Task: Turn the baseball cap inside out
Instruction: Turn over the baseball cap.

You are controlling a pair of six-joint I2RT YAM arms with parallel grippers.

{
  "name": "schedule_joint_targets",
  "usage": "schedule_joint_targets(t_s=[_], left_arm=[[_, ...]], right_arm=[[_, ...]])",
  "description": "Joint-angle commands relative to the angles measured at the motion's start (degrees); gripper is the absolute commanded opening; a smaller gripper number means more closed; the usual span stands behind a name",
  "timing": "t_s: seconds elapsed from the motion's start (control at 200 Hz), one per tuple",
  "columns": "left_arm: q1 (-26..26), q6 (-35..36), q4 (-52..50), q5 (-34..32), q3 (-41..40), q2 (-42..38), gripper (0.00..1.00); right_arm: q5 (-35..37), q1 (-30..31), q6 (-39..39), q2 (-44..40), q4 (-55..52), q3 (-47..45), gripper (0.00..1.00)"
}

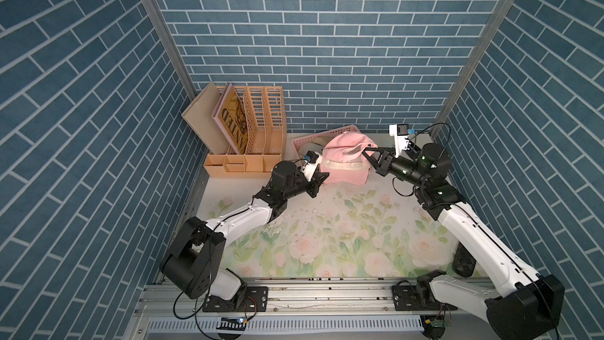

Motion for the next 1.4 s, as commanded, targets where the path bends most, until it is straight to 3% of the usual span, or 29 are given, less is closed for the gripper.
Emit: schedule_joint_targets(t_s=[0.0, 0.29, 0.485, 0.575, 0.71, 0.895, 1.055, 1.235, 1.395], left_arm=[[0.25, -3.04, 6.25, 5.80, 0.12, -1.06, 0.00], [0.28, -8.92, 3.40, 10.21, 0.46, -4.05, 0.00], [-0.65, -12.02, -13.71, 15.32, 6.21, 0.48, 0.00], [-2.47, -12.58, -16.93, 12.44, 6.57, 2.22, 0.00], [-3.35, -19.27, -15.77, 10.85, 6.15, 4.70, 0.00], [-3.35, -27.43, -14.30, 13.50, 7.55, 7.21, 0.00], [-3.48, -26.28, -20.48, 11.95, 11.44, 9.16, 0.00], [-4.35, -25.16, -22.80, 10.63, 13.03, 10.27, 0.00], [-7.21, -24.50, -24.32, 8.46, 13.71, 10.03, 0.00]], right_arm=[[-1.93, -0.46, 1.71, 0.29, 3.46, -0.86, 0.00], [-0.47, -5.41, 0.75, -1.43, 1.34, -3.75, 0.00], [4.10, -6.34, -6.48, -2.01, -5.02, -1.15, 0.35], [2.72, -6.36, -8.84, -3.02, -5.24, -0.59, 0.47], [3.57, -6.09, -11.84, -4.90, -10.23, 0.57, 0.54], [11.20, -2.59, -14.77, -9.25, -16.94, -2.83, 0.57], [18.95, 7.22, -16.39, -10.84, -18.03, -5.80, 0.54], [22.60, 11.81, -16.54, -4.29, -12.93, -8.50, 0.24], [27.48, 11.91, -16.22, 4.81, -2.00, -8.60, 0.13]])
